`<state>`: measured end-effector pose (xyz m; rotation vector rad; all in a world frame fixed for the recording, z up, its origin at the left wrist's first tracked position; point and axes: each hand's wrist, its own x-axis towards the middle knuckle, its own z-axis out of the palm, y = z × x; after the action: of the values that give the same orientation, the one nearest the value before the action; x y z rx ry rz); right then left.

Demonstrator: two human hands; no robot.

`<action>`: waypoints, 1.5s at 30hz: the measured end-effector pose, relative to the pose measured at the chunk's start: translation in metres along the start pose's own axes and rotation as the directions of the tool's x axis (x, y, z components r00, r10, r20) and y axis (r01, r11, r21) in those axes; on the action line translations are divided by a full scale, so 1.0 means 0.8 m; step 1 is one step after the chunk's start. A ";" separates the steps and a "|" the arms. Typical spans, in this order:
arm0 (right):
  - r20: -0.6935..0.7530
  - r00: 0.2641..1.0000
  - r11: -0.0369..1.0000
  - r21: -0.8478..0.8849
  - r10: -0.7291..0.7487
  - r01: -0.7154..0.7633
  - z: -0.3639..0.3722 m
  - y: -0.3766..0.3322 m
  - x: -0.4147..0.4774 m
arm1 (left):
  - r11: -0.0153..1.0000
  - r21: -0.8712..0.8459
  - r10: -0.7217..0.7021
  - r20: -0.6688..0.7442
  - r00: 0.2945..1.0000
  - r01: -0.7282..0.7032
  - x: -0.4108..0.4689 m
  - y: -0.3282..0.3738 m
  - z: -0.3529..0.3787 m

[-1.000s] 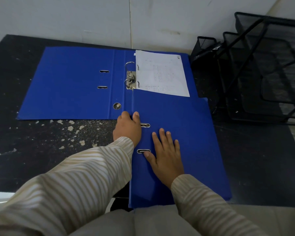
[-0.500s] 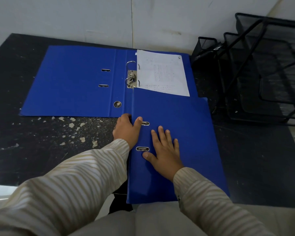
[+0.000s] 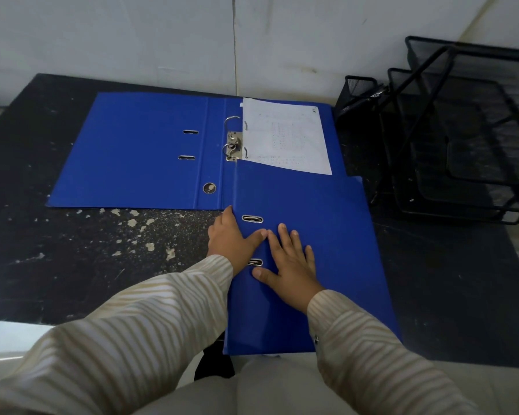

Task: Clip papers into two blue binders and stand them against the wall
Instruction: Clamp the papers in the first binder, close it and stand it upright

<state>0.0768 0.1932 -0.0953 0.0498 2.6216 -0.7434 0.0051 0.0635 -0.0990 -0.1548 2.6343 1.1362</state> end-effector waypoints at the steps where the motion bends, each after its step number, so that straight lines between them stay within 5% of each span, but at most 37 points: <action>1: -0.004 1.000 1.000 -0.003 0.000 0.000 0.001 0.000 0.000 | 1.000 -0.003 -0.001 -0.010 1.000 0.001 0.000 0.001 0.001; 6: -0.032 0.999 0.999 -0.028 0.042 -0.043 0.003 0.000 -0.002 | 1.000 -0.020 -0.001 -0.047 0.999 0.001 -0.001 0.001 0.004; 10: -0.094 0.973 0.974 -0.068 0.210 -0.217 0.011 -0.005 -0.016 | 0.998 -0.052 -0.033 -0.051 0.998 0.030 -0.005 0.001 0.000; 16: -0.122 0.949 0.942 -0.132 0.292 -0.307 0.015 -0.020 -0.024 | 0.967 -0.105 -0.236 -0.019 0.972 0.233 -0.005 0.010 -0.007; 23: -0.082 0.959 0.960 -0.060 0.270 -0.275 -0.001 -0.026 -0.021 | 0.780 -0.479 -0.353 0.194 0.915 0.402 0.003 0.019 -0.022; 26: -0.093 0.965 0.969 -0.010 0.246 -0.247 -0.007 -0.029 -0.021 | 0.664 -0.590 -0.306 0.345 0.887 0.459 0.005 0.021 -0.032; 33: -0.088 0.967 0.966 0.122 0.240 -0.228 -0.026 -0.042 -0.024 | 0.566 -0.659 -0.161 0.501 0.850 0.496 -0.007 0.022 -0.049; 45: -0.236 0.954 0.952 0.285 0.185 -0.114 -0.053 -0.102 -0.067 | 0.447 -0.820 0.003 0.402 0.916 0.358 -0.055 0.051 -0.082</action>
<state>0.0977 0.1492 -0.0012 0.4507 2.6988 -1.0975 0.0259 0.0436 -0.0146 -0.3783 1.4050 2.1107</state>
